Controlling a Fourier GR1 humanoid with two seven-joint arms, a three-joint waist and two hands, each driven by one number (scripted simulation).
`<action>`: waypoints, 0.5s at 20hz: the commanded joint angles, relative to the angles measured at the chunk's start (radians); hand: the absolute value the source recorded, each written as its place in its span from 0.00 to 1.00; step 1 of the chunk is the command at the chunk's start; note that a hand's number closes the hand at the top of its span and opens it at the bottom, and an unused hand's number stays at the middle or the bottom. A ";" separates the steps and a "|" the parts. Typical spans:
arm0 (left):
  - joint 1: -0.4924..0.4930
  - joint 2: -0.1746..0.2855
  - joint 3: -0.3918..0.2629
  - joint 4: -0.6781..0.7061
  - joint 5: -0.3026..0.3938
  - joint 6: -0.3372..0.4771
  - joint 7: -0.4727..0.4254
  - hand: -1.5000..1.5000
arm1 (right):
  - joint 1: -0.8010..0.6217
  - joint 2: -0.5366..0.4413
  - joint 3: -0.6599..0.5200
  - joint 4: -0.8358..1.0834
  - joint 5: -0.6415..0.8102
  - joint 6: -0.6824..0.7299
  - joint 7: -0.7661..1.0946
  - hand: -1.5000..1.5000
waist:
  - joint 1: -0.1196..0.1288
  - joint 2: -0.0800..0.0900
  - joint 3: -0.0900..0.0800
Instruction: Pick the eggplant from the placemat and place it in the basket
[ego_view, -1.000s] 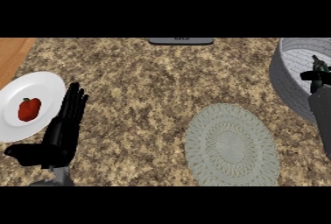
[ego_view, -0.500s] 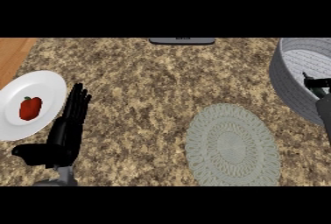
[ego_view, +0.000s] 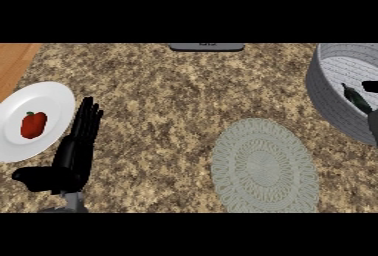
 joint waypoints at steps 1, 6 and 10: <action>0.005 -0.010 0.004 0.020 -0.010 0.013 -0.018 0.50 | 0.047 0.013 0.030 -0.135 0.073 -0.037 0.129 0.00 | -0.018 -0.007 -0.001; 0.028 0.001 0.000 -0.024 -0.012 0.010 0.029 0.50 | 0.128 -0.005 0.022 -0.325 0.166 0.072 0.279 0.00 | -0.031 -0.013 -0.002; 0.006 0.022 0.049 -0.001 0.031 -0.018 -0.008 0.50 | 0.222 0.020 -0.030 -0.519 0.140 0.046 0.296 0.00 | -0.041 -0.013 -0.002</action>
